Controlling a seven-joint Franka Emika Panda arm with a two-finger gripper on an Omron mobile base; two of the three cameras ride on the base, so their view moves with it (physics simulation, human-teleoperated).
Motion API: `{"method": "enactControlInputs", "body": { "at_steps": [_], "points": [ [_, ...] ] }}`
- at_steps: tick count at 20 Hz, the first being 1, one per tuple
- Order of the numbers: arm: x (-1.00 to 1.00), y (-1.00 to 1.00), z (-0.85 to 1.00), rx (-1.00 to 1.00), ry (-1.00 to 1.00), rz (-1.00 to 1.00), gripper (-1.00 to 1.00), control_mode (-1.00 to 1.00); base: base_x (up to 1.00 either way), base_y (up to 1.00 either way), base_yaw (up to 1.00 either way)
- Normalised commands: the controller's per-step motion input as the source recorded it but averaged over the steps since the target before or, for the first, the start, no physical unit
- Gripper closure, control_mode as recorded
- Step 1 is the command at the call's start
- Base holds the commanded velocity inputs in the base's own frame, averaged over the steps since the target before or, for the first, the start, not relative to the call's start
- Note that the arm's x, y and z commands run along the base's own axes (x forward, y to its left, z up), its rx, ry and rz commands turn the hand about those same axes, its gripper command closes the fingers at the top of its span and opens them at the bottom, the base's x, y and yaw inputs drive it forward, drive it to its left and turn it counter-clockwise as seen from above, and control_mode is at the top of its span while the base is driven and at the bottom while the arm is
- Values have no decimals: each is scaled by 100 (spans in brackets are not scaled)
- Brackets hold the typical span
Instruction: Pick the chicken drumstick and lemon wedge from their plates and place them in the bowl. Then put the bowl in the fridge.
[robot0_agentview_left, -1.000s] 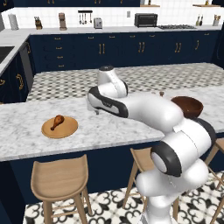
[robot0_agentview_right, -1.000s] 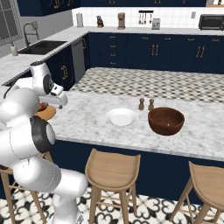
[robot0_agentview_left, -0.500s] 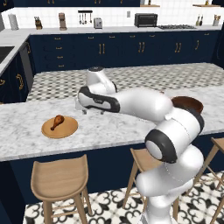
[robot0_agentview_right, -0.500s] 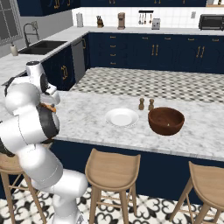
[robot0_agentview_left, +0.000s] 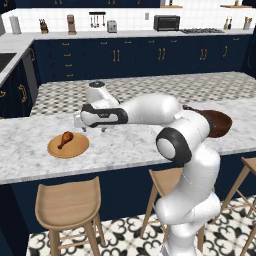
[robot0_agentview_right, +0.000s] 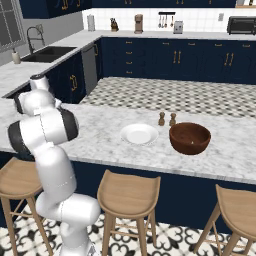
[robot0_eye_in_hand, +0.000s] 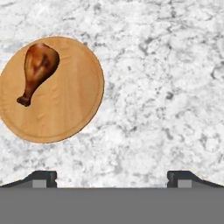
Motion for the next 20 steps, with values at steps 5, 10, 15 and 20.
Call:
{"method": "enactControlInputs", "body": {
  "at_steps": [5,10,15,20],
  "points": [
    [51,64,-21,0,0,6,-100,-100,0,0,0],
    [38,40,-9,0,0,1,-100,-100,0,0,0],
    [33,32,-27,0,0,0,-100,-100,0,0,0],
    [35,24,-20,0,0,-9,-100,-100,0,0,0]
  ]
}}
